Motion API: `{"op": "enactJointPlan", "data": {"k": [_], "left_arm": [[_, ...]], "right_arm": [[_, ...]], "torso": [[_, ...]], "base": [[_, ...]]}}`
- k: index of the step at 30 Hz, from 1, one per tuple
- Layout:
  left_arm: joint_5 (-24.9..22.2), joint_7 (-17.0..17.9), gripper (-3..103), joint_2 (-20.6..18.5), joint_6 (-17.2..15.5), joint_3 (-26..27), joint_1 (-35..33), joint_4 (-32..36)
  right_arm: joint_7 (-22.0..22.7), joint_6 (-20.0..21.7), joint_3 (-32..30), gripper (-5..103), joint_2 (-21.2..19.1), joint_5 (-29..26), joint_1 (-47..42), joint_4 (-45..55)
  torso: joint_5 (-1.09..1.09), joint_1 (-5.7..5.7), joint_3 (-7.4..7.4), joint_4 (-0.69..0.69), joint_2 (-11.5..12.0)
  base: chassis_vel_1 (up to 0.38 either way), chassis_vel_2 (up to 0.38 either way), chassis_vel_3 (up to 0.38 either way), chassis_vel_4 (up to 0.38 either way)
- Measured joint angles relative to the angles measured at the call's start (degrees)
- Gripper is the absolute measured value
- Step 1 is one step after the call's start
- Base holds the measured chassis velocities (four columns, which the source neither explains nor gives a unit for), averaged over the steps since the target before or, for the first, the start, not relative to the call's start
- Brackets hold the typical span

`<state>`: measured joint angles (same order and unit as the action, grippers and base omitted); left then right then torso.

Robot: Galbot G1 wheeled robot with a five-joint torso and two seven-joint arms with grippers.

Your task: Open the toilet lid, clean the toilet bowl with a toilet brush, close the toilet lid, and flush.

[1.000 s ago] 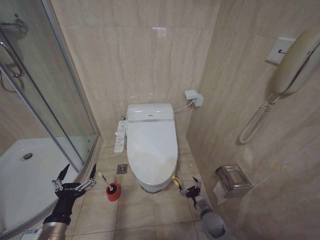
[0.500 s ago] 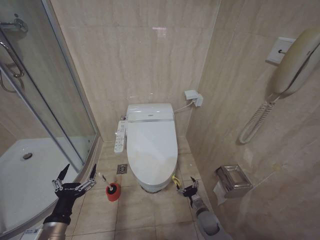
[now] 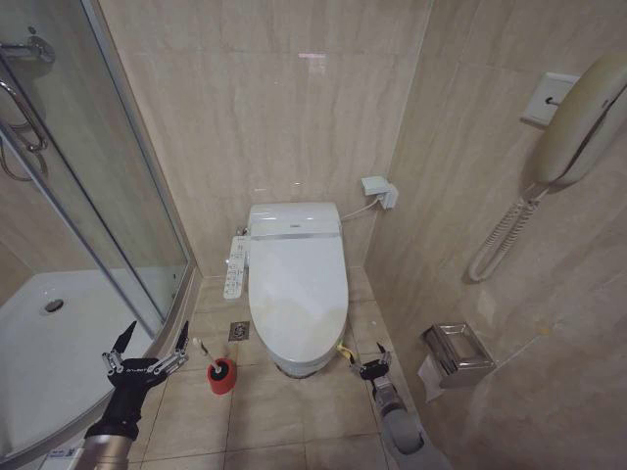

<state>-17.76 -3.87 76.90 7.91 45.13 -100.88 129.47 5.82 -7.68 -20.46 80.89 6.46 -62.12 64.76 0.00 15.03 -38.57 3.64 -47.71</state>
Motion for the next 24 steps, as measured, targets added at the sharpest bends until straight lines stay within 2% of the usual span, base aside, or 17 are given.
{"op": "enactJointPlan", "data": {"k": [6,7,13,14,20,21,24], "left_arm": [[0.0,0.0,100,0.0,0.0,0.0,0.0,0.0],[0.0,0.0,100,0.0,0.0,0.0,0.0,0.0],[0.0,0.0,100,0.0,0.0,0.0,0.0,0.0],[0.0,0.0,100,0.0,0.0,0.0,0.0,0.0],[0.0,0.0,100,0.0,0.0,0.0,0.0,0.0],[0.0,0.0,100,0.0,0.0,0.0,0.0,0.0],[0.0,0.0,100,0.0,0.0,0.0,0.0,0.0]], "right_arm": [[0.0,-0.4,0.3,97,-0.2,0.0,0.0,0.0],[0.0,-0.6,0.3,71,-0.2,0.0,0.0,-0.1],[0.0,-1.2,0.5,71,0.0,0.2,0.3,-1.0],[0.0,-1.3,0.6,43,0.1,0.3,0.4,-1.2],[-0.1,-1.5,1.0,43,0.4,0.4,0.8,-1.6],[-0.2,-1.6,1.0,17,0.5,0.5,0.9,-1.8],[-0.2,-1.7,1.1,17,0.7,0.6,0.9,-2.0]], "torso": [[0.0,0.0,0.0,0.0,0.0],[0.0,0.0,0.0,0.0,0.0],[0.0,0.0,0.0,0.0,0.0],[0.0,0.0,0.0,0.0,0.0],[0.0,0.0,0.0,0.0,0.0],[0.0,0.0,0.0,0.0,0.0],[0.0,0.0,0.0,0.0,0.0]], "base": [[0.0,0.0,0.0,0.0],[0.0,0.0,0.0,0.0],[0.0,0.0,0.0,0.0],[0.0,0.0,0.0,0.0],[0.0,0.0,0.0,0.0],[0.0,0.0,0.0,0.0],[0.0,0.0,0.0,0.0]]}}
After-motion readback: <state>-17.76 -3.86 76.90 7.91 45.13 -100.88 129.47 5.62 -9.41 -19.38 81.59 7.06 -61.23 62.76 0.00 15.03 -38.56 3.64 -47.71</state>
